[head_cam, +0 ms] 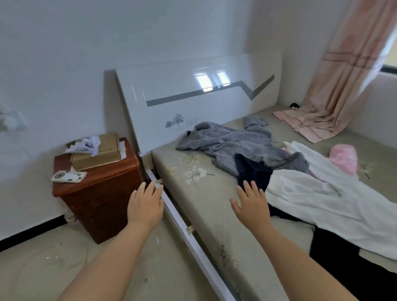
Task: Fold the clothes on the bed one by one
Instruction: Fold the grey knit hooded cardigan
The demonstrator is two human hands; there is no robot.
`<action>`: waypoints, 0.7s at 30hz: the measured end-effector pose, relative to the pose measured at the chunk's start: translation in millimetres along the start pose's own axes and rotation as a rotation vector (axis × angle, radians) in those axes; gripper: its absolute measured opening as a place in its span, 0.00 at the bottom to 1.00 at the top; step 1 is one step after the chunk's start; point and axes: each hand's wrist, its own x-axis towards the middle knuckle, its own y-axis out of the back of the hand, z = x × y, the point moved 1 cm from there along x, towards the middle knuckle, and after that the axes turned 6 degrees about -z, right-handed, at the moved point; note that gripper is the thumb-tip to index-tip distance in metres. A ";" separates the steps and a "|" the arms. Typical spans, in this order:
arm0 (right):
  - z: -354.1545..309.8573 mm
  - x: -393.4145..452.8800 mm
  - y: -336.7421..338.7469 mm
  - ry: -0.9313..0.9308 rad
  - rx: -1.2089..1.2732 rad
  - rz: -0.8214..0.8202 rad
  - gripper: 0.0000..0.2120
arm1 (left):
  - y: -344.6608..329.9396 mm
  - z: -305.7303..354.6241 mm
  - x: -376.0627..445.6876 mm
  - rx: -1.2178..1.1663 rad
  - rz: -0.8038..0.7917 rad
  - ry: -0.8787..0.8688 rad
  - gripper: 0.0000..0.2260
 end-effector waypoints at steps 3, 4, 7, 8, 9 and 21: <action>11.9 70.3 2.4 -0.065 0.017 0.004 0.26 | -5.5 9.5 79.1 0.028 -0.022 -0.091 0.20; 14.2 89.5 1.2 -0.079 0.018 0.005 0.26 | -7.8 10.6 102.6 0.039 -0.028 -0.112 0.20; 23.1 163.0 -13.5 -0.142 0.020 -0.001 0.26 | -23.3 9.6 197.8 0.041 -0.035 -0.157 0.20; 26.4 186.5 -20.3 -0.164 0.018 -0.017 0.26 | -30.0 9.2 230.4 0.043 -0.040 -0.181 0.20; 29.4 207.3 -26.9 -0.185 0.018 -0.034 0.26 | -35.5 9.5 260.0 0.053 -0.045 -0.208 0.20; 54.6 473.9 -171.5 -0.603 0.099 -0.375 0.29 | -173.7 60.8 618.8 -0.043 -0.308 -0.590 0.21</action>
